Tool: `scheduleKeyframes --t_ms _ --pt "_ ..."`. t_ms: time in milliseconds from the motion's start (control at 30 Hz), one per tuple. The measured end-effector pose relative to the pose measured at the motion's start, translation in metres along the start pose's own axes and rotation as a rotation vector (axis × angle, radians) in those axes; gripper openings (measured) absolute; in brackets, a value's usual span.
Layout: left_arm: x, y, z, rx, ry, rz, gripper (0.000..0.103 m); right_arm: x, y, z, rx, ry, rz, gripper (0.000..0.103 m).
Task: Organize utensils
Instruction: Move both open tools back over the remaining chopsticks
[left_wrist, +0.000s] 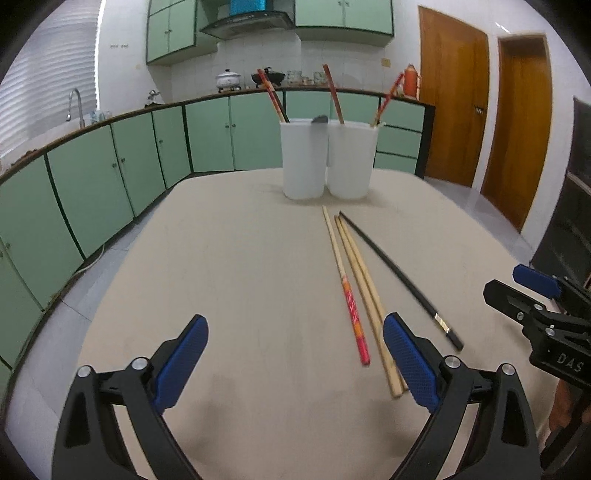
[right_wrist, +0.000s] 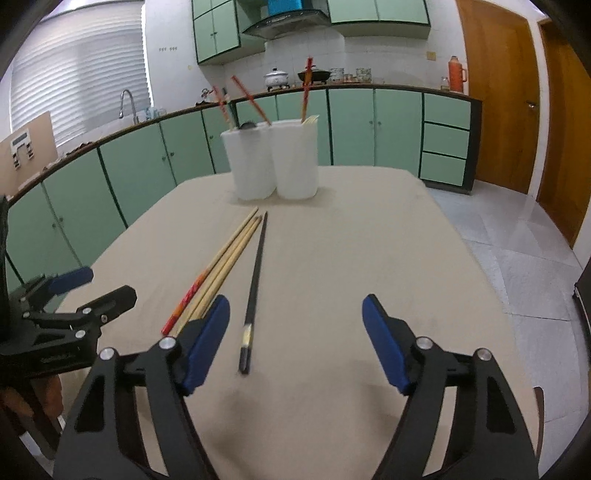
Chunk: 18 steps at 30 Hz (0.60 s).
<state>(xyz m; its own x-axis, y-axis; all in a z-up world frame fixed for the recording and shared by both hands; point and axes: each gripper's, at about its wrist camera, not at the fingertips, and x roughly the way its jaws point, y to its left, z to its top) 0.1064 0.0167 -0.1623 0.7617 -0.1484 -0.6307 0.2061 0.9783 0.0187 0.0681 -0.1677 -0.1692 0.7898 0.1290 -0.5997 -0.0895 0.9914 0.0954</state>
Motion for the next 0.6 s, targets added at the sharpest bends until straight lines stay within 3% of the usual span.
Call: scheduleKeyframes --t_ms 433,600 --pt "-0.001 0.02 -0.026 -0.04 0.06 0.005 0.084 0.017 0.024 -0.025 -0.036 0.109 0.048 0.043" --pt "0.0 0.024 -0.024 -0.065 0.058 -0.006 0.084 0.022 0.029 -0.028 -0.056 0.094 0.023 0.033"
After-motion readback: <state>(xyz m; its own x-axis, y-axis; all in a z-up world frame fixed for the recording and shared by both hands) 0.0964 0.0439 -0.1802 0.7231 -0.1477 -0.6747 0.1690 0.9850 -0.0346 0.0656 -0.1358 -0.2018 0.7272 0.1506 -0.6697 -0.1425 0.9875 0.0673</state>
